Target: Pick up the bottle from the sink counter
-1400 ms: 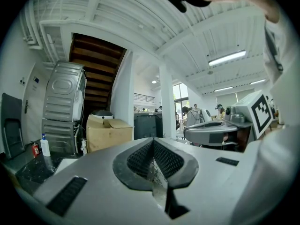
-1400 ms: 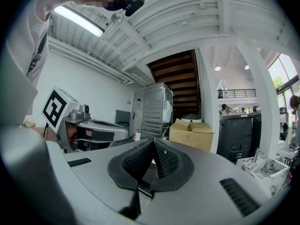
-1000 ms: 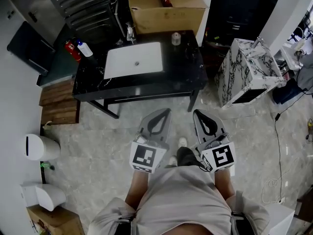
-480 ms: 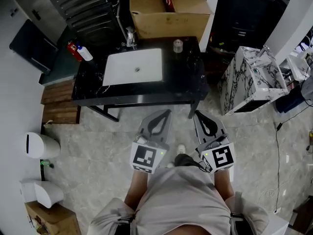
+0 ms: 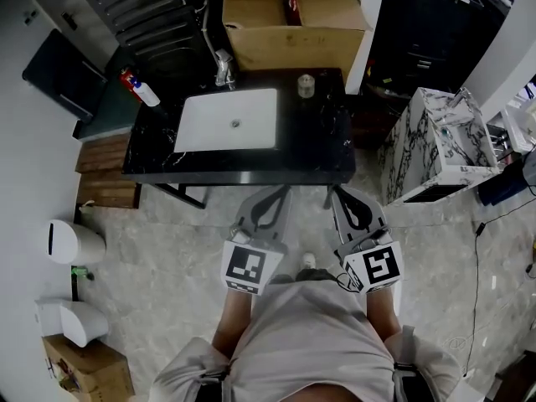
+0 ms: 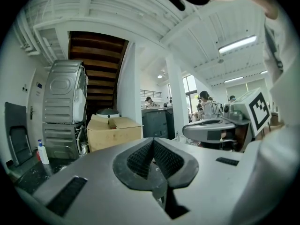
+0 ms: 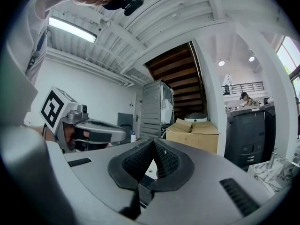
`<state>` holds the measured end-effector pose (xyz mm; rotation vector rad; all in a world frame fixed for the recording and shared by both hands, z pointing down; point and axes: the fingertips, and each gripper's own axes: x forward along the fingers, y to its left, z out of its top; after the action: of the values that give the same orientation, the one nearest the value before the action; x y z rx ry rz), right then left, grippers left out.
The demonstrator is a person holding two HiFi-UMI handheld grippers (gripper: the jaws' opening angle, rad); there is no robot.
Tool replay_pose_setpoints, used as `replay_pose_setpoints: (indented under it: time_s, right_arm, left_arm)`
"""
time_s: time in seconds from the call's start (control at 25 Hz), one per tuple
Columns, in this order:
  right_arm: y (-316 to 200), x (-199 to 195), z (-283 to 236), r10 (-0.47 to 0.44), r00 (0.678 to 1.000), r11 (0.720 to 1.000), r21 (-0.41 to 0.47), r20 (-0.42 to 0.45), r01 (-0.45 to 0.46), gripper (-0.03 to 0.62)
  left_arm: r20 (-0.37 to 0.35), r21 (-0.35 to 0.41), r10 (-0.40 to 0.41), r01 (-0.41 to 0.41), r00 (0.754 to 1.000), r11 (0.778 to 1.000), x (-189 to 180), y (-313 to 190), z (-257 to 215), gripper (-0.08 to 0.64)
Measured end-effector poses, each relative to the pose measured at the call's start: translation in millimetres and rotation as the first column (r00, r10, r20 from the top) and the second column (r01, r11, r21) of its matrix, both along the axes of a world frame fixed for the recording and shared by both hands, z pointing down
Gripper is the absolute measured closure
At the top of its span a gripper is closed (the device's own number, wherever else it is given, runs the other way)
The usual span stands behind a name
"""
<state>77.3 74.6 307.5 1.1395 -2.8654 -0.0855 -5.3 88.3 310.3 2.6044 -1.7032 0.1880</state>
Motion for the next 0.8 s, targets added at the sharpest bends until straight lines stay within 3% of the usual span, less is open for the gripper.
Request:
replay_pose_setpoints:
  time_s: [0.8]
  right_arm:
    - [-60.0, -5.3, -2.0, -0.024, 1.0, 1.0, 0.011, 0.004, 0.024, 0.597]
  left_arm:
    - [0.007, 0.017, -0.025, 0.025, 1.0, 1.0, -4.2, -59.0, -1.9, 0.558]
